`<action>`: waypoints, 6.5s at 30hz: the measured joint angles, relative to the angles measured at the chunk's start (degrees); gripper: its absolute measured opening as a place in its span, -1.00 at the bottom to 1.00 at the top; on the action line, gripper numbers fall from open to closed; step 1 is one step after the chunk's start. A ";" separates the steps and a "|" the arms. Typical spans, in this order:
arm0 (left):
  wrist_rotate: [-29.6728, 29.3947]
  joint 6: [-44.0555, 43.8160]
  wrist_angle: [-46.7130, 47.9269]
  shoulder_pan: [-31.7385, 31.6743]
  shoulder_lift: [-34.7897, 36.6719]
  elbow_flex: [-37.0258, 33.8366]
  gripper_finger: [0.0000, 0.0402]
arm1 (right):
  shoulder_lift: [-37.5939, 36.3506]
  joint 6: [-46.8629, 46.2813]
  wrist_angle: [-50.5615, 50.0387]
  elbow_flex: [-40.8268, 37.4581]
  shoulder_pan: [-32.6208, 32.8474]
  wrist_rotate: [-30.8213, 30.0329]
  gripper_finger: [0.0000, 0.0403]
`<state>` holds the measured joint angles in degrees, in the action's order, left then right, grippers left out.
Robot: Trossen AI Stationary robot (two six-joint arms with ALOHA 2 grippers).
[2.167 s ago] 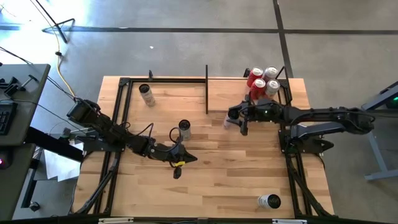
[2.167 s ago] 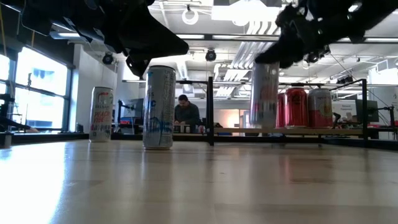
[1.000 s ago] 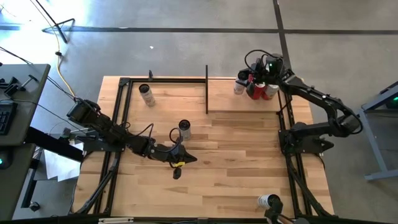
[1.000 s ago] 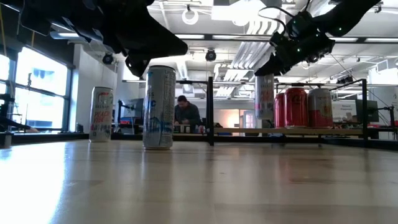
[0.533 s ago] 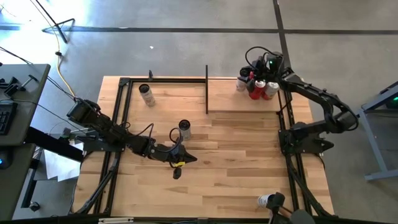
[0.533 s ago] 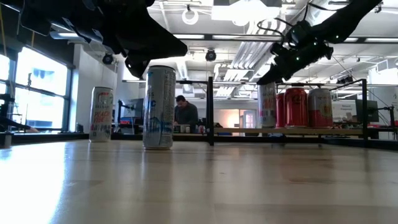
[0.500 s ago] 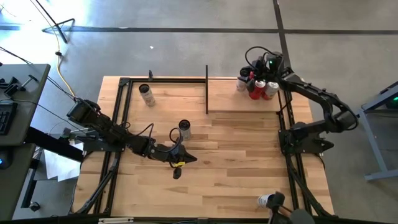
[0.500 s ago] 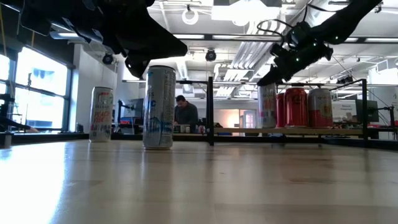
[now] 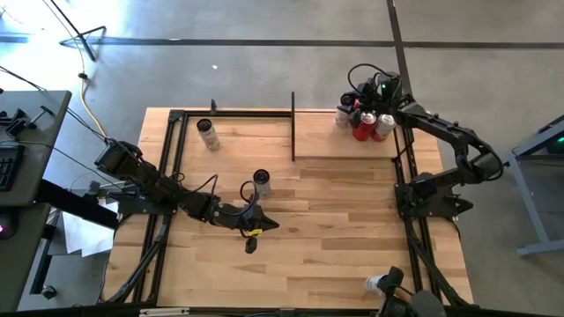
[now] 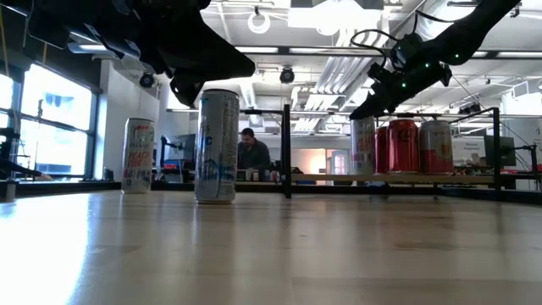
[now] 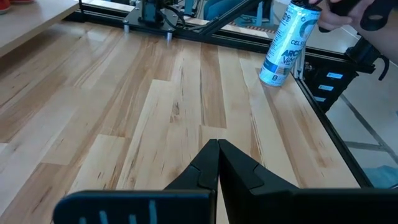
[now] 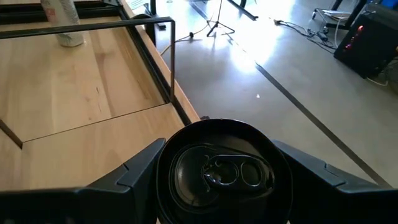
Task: Place canned beverage on shelf
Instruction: Put the bottom peach vibe soda can on the shelf, then put the bottom arctic vibe soda can on the shelf
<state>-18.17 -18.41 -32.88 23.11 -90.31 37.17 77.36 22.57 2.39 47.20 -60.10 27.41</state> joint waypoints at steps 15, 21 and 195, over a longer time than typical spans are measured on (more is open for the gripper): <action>-0.02 -0.04 0.00 0.00 0.00 0.00 -1.00 | -0.07 -0.63 0.26 0.09 0.07 0.02 0.36; 0.00 -0.04 0.02 0.00 0.00 0.00 -1.00 | -0.07 -1.47 0.17 0.09 0.07 -0.07 0.38; -4.58 -1.81 -22.36 4.37 0.00 -13.03 -1.00 | 25.68 -88.59 -91.90 54.62 97.09 -30.05 0.18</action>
<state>-22.76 -20.22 -55.24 27.49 -90.30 24.14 103.04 -66.02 -89.51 101.82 36.99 -2.64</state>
